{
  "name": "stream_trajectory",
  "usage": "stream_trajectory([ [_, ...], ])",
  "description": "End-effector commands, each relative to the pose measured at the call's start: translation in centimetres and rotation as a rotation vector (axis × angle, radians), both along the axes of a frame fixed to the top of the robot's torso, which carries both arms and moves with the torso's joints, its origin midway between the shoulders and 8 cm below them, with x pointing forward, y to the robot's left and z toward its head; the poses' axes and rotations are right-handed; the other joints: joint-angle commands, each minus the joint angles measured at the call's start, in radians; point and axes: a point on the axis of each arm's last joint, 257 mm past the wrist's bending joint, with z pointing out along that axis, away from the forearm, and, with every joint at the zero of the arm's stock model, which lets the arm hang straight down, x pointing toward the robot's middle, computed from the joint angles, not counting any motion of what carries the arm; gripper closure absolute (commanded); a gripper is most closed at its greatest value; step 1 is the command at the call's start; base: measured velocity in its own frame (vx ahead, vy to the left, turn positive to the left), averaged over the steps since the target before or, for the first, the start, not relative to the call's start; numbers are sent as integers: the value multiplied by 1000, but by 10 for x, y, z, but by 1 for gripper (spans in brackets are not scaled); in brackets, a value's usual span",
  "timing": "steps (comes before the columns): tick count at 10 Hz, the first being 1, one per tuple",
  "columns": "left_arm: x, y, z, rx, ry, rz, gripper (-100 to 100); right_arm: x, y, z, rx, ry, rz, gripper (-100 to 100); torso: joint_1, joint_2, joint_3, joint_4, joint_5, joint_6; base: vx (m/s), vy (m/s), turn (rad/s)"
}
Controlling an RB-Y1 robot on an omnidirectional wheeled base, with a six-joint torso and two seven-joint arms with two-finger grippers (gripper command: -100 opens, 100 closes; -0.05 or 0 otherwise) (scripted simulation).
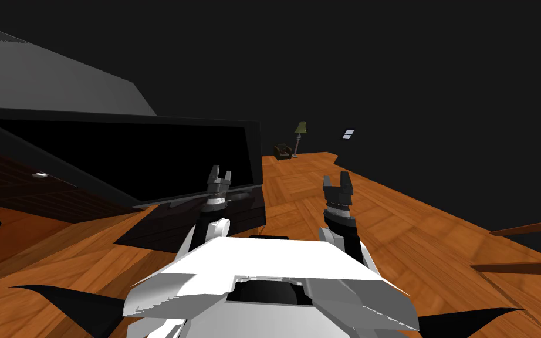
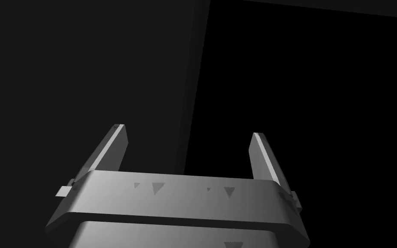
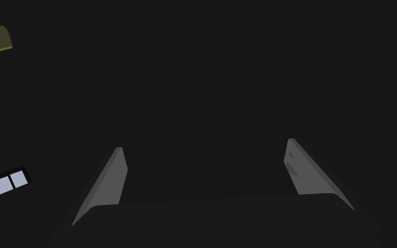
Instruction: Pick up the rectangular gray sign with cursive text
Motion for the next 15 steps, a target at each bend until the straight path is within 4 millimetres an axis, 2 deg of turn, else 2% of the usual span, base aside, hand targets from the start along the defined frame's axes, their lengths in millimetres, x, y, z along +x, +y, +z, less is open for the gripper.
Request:
stream_trajectory([
  [1,9,6,-35,36,98,4,-100,0,0,0,0,0,0,0,0,0,0,0,0,0,42,-95,17],
  [2,9,6,-35,36,98,4,-100,0,0,0,0,0,0,0,-5,-2,-1,-1,-1,0,67,-107,30],
  [4,15,14,-71,60,198,15,-100,0,0,0,0,0,0,0,-7,-4,-2,-1,-1,0,61,-111,8],
  [7,16,37,-145,91,390,46,-100,0,0,0,0,0,0,0,-12,-7,-4,-2,-3,0,106,-183,11],
  [8,16,37,-146,90,394,47,-100,0,0,0,0,0,0,0,-13,-7,-4,-2,-3,0,78,-131,15],
  [10,7,58,-202,105,540,75,-100,0,0,0,0,0,0,0,-8,-6,-3,-1,-2,0,99,-133,-10],
  [11,7,59,-206,104,547,76,-100,0,0,0,0,0,0,0,-10,-8,-4,-2,-2,0,87,-122,9],
  [12,-2,71,-237,109,628,94,-100,0,0,0,0,0,0,0,-8,-6,-4,-2,-2,0,92,-117,-10],
  [13,-2,71,-237,109,628,94,-100,0,0,0,0,0,0,0,-8,-6,-4,-1,-2,0,69,-99,2],
  [15,-28,98,-298,114,792,133,-100,0,0,0,0,0,0,0,-7,-6,-3,-1,-2,0,133,-141,-21],
])
